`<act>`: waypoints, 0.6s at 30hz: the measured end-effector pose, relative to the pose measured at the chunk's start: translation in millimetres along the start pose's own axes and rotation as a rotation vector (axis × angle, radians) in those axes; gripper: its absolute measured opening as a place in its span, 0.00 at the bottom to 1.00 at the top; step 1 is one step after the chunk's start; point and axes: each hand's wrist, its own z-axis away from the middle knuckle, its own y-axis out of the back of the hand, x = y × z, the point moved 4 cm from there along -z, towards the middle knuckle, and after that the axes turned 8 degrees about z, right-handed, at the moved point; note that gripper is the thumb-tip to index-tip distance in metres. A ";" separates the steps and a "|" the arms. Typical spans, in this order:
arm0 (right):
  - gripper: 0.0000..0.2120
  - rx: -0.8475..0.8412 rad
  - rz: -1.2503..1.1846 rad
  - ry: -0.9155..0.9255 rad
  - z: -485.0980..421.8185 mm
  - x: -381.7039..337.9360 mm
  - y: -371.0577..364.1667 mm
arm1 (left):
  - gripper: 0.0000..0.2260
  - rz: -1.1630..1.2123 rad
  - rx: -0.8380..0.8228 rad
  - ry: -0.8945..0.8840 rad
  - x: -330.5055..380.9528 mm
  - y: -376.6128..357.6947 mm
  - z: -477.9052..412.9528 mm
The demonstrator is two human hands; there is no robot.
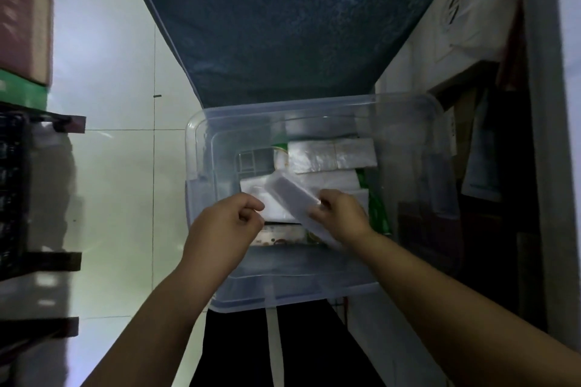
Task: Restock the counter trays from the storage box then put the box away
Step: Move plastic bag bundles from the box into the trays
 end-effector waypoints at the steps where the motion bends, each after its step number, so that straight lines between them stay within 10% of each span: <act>1: 0.09 0.038 -0.140 -0.019 5.1 -10.0 8.3 | 0.09 0.010 0.003 0.010 0.9 -1.5 -0.4; 8: 0.02 -0.033 -1.046 -0.120 23.7 -84.1 20.9 | 0.11 0.206 0.065 0.061 14.6 -2.1 -16.0; 18: 0.08 0.129 -1.249 -0.508 -36.0 -25.1 -12.9 | 0.05 0.296 0.204 0.069 8.9 18.7 -39.5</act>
